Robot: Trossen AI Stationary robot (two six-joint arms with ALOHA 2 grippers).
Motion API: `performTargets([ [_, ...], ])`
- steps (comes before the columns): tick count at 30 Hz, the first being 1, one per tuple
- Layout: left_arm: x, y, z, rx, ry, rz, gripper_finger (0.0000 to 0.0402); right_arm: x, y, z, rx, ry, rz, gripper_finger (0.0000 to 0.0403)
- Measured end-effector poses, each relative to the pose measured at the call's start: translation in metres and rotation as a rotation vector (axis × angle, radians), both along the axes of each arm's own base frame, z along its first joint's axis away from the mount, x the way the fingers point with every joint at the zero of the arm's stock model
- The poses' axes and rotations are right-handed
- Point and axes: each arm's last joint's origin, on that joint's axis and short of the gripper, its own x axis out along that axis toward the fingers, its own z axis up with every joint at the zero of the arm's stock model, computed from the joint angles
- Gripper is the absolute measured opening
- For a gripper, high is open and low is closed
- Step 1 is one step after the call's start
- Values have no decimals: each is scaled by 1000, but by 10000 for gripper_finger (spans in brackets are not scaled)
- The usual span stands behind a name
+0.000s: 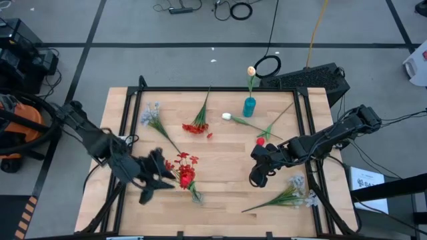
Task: Sort flowers into vase by color
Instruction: Put the white flower into the blue vase
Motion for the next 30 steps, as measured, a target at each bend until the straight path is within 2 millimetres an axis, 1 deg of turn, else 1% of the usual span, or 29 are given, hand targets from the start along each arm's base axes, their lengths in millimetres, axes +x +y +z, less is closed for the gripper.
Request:
performTargets([
  [4, -23, 28, 10, 76, -10, 110, 153, 1, -1, 1, -14, -16, -18, 0],
  [8, -42, 53, 13, 183, -2, 240, 153, 9, -4, 6, -62, -135, -118, 0],
  [12, -54, 73, 12, 314, 6, 393, 153, 20, -9, 14, -136, -283, -204, 0],
  [15, -60, 85, 12, 368, 26, 466, 153, 26, -16, 19, -165, -352, -240, 0],
  [18, -60, 95, 11, 413, 41, 505, 152, 31, -29, 21, -169, -375, -296, 0],
  [21, -57, 102, 5, 472, 69, 518, 144, 36, -44, 19, -162, -363, -344, 0],
  [25, -54, 110, -5, 531, 116, 538, 130, 43, -67, 13, -136, -321, -360, 0],
  [28, -55, 117, -13, 541, 145, 573, 121, 46, -85, 9, -116, -288, -352, 0],
  [30, -57, 120, -14, 536, 151, 598, 117, 48, -97, 6, -117, -272, -334, 0],
])
